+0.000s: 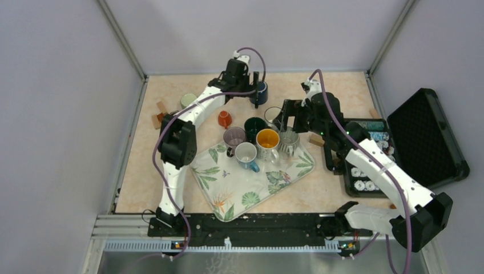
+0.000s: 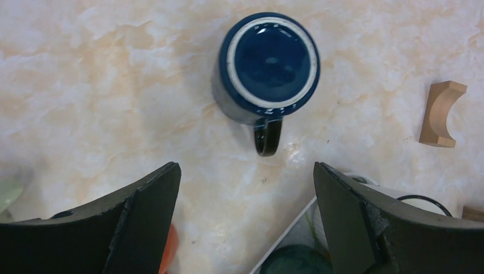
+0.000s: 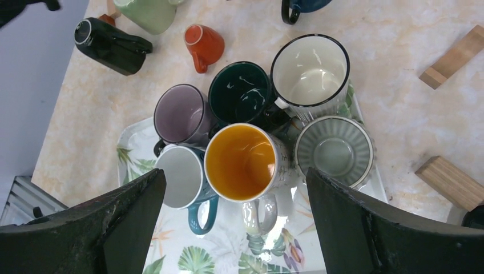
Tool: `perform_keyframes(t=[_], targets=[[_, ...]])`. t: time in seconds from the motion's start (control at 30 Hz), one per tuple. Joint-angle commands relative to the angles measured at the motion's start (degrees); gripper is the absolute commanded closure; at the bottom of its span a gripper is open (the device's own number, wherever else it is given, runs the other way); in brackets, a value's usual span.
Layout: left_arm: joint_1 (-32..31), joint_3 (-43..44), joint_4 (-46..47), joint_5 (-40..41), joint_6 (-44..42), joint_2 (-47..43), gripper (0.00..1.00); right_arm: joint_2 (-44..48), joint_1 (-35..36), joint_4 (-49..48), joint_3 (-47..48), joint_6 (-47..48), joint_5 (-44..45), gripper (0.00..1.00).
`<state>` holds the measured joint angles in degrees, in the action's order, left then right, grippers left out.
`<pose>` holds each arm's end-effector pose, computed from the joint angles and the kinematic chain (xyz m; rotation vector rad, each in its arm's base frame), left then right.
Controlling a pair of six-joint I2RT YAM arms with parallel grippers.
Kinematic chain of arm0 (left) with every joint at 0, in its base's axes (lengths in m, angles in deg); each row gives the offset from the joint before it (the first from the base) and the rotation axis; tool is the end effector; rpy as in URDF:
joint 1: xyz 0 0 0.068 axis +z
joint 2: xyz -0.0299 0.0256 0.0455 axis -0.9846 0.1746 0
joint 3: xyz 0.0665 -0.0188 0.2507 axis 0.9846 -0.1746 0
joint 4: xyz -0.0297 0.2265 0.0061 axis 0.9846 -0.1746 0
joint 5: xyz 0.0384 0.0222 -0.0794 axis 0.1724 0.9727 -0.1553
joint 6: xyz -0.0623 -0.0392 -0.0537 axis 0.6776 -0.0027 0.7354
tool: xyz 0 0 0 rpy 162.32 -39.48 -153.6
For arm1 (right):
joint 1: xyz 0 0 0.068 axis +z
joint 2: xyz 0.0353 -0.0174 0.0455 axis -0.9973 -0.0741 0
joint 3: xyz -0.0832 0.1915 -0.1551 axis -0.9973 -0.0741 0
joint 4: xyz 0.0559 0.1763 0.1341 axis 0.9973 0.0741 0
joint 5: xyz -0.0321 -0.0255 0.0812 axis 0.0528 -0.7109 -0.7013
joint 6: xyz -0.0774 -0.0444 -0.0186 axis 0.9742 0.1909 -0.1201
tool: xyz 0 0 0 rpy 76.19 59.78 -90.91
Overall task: Turn the mug right side up
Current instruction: Turn over the cup at the center of the board.
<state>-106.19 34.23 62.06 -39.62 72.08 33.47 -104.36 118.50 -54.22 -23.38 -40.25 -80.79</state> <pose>0.4462 -0.2164 0.2438 0.1846 2.2168 -0.3624 0.2243 0.1451 0.3234 -0.1544 2.1147 0.6194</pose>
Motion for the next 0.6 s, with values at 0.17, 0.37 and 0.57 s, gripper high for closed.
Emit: perform_keyframes(t=[0.17,0.37,0.57], targets=[[-1.8,10.0,-1.5,-3.8,-3.8,8.4,0.28,4.3,-0.6,-0.2,-0.5,-1.9,2.7,0.07],[-2.5,12.8,-1.8,-2.8,-4.0,11.8,0.38,4.4,-0.6,0.0,-0.5,-2.5,2.4,0.07],[-2.6,16.4,-1.6,-1.3,-3.9,15.4,0.41,4.8,-0.6,0.0,-0.7,-2.8,2.2,0.07]])
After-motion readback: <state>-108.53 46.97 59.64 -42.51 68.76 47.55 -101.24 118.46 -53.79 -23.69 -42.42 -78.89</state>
